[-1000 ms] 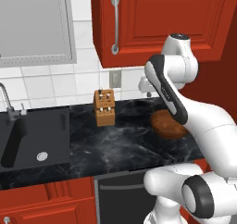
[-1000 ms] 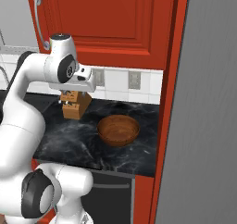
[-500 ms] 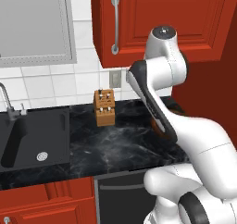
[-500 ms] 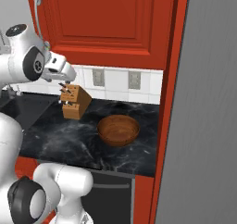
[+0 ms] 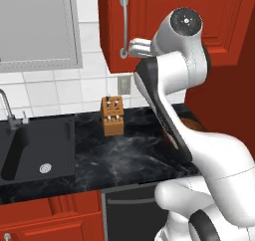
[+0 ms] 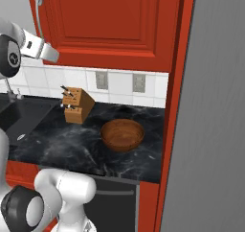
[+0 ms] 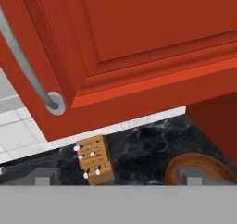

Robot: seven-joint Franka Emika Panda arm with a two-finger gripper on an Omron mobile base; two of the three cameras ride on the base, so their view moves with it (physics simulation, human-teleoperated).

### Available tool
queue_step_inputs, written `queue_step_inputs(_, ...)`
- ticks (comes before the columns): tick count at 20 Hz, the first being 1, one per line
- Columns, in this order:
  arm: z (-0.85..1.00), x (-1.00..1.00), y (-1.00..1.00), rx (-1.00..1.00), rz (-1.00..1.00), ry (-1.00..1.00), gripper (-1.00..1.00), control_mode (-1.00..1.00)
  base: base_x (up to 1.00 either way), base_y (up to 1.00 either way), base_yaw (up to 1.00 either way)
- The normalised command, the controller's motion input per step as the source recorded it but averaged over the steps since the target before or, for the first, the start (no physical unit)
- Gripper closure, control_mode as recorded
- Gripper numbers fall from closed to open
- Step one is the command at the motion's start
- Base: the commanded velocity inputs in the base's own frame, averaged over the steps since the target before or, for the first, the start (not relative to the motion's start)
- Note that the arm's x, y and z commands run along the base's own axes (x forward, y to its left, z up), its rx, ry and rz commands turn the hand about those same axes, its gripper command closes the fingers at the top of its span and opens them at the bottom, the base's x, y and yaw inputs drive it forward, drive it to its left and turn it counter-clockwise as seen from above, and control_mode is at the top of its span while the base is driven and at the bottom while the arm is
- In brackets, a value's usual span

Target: Open the cabinet and setup a tea strainer by placing it in the bowl upright.

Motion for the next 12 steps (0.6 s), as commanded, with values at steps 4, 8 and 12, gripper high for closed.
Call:
queue_step_inputs(4, 1.00, -0.04, 0.06, 0.16, 0.04, -0.31, -1.00, -1.00, 0.00, 0.00, 0.00)
queue_step_inputs(8, 0.87, -0.02, 0.13, 0.06, 0.23, -0.09, -1.00, -1.00, 0.00, 0.00, 0.00)
queue_step_inputs(12, 0.17, 0.02, 0.29, -0.09, 0.20, 0.11, -1.00, -1.00, 0.00, 0.00, 0.00)
